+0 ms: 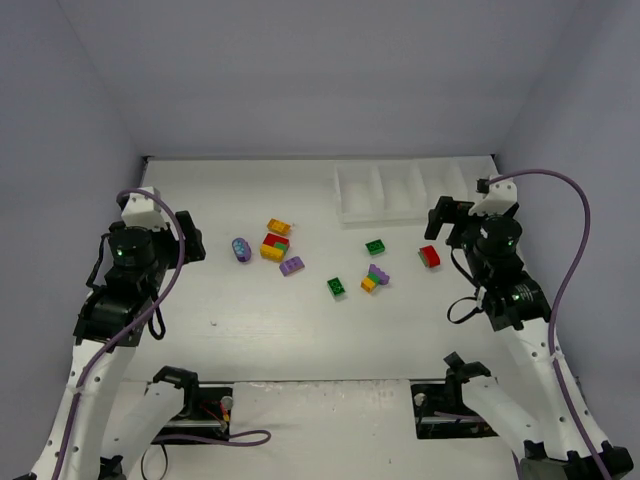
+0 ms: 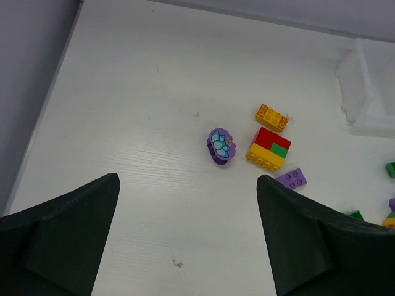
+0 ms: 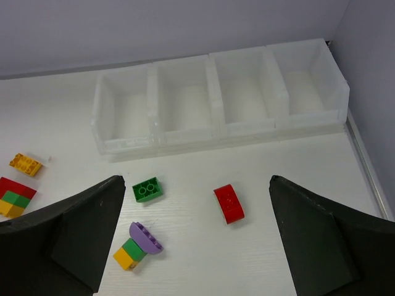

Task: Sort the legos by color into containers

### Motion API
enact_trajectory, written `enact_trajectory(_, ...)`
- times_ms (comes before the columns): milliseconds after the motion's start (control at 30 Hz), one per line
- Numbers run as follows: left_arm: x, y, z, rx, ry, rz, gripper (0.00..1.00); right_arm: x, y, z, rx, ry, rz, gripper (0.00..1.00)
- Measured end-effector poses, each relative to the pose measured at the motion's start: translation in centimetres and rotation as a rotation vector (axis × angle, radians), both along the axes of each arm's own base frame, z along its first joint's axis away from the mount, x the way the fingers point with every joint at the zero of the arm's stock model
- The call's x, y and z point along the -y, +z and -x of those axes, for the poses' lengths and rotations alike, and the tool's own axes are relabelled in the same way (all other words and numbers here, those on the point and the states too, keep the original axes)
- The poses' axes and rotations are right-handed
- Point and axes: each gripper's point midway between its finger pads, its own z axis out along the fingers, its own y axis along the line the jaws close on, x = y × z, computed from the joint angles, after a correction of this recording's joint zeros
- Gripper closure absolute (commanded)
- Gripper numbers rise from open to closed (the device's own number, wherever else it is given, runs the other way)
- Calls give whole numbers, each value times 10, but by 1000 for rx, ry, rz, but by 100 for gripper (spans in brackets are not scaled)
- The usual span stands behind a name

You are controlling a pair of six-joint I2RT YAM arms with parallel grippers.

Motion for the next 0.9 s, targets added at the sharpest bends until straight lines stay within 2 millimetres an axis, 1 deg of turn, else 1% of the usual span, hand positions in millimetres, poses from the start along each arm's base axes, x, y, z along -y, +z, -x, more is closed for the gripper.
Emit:
enact_trajectory(133,0,0,0,0,0,0,14,0,-4,-1,-12,-1,-2,0)
enact_trajectory(200,0,-1,0,-2,0,-1,14,-1,-9,-4,-30,-1,1,0)
enact_trajectory(300,1,-6,-2,-18,-1,-3,14,-3,-24,-13,-93,-2,13,0)
enact_trajectory(400,2,-13,-6,-43,-4,-3,14,-7,-41,-29,-170,0,31,0)
enact_trajectory(533,9,-24,-12,-87,-24,13,14,-16,-72,-54,-286,12,45,0)
enact_trajectory(633,14,-33,-17,-123,-36,25,14,-30,-98,-71,-370,34,48,0)
enact_trajectory(767,17,-39,-19,-148,-39,34,14,-56,-141,-83,-488,90,60,0)
enact_trajectory(900,17,-41,-18,-159,-36,38,14,-75,-183,-89,-594,136,69,0)
